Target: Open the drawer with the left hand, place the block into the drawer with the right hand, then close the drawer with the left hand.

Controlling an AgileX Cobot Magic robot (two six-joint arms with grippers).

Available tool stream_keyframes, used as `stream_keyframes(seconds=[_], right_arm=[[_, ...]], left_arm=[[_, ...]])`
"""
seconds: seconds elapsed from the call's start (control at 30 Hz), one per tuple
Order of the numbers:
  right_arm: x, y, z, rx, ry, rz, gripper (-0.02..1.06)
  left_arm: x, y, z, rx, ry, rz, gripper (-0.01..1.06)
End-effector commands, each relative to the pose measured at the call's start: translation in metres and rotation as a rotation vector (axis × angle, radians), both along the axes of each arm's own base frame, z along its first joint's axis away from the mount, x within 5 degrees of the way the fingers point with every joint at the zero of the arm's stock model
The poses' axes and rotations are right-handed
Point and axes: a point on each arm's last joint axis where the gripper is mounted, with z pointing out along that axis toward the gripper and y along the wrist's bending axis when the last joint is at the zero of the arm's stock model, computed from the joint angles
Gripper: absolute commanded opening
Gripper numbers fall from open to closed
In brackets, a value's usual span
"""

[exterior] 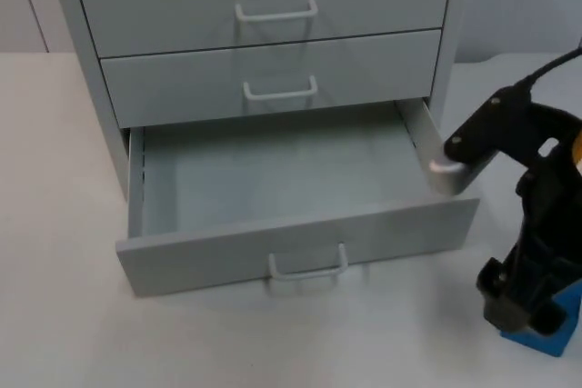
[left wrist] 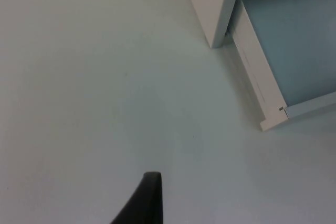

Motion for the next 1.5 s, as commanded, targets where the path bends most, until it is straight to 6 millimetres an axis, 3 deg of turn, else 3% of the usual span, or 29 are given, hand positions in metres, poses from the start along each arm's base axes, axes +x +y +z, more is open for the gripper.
stream_keyframes(seconds=[0.0, 0.2, 0.27, 0.5, 0.6, 0.97, 1.1, 1.13, 1.33, 1.43, 1.47], right_arm=[[0.008, -0.004, -0.006, -0.015, -0.007, 0.012, 1.05], [0.017, -0.018, -0.017, -0.043, 0.022, 0.016, 0.96], [0.018, -0.017, -0.018, -0.039, 0.020, 0.027, 0.87], [0.020, -0.014, -0.018, -0.014, -0.001, 0.031, 0.70], [0.019, -0.014, -0.018, -0.005, 0.008, 0.031, 0.55], [0.018, -0.015, -0.019, -0.009, 0.013, 0.024, 0.45], [0.018, -0.015, -0.019, -0.008, 0.013, 0.020, 0.04], [0.018, -0.015, -0.018, -0.006, 0.013, 0.011, 0.00], [0.015, -0.018, -0.011, -0.028, 0.026, -0.007, 0.00], [0.011, -0.021, 0.017, 0.018, -0.038, -0.049, 0.00], [0.011, -0.021, 0.017, 0.018, -0.038, -0.049, 0.00]], left_arm=[[-0.001, 0.000, -0.001, -0.007, 0.000, 0.000, 1.05], [-0.001, 0.000, -0.001, -0.006, -0.001, -0.002, 1.05], [-0.001, 0.000, -0.001, -0.006, -0.001, -0.002, 1.05], [-0.001, 0.000, -0.001, -0.005, -0.003, -0.003, 1.05], [-0.001, 0.000, -0.001, -0.005, -0.003, -0.003, 1.05], [-0.001, 0.000, -0.001, -0.005, -0.003, -0.003, 1.05], [-0.001, 0.000, -0.001, -0.005, -0.003, -0.003, 1.05], [-0.001, 0.000, -0.001, -0.005, -0.003, -0.003, 1.05], [-0.001, 0.000, -0.001, -0.005, -0.003, -0.003, 1.05], [-0.001, 0.000, -0.001, -0.005, -0.003, -0.003, 1.05], [-0.001, 0.000, -0.001, -0.005, -0.003, -0.003, 1.05]])
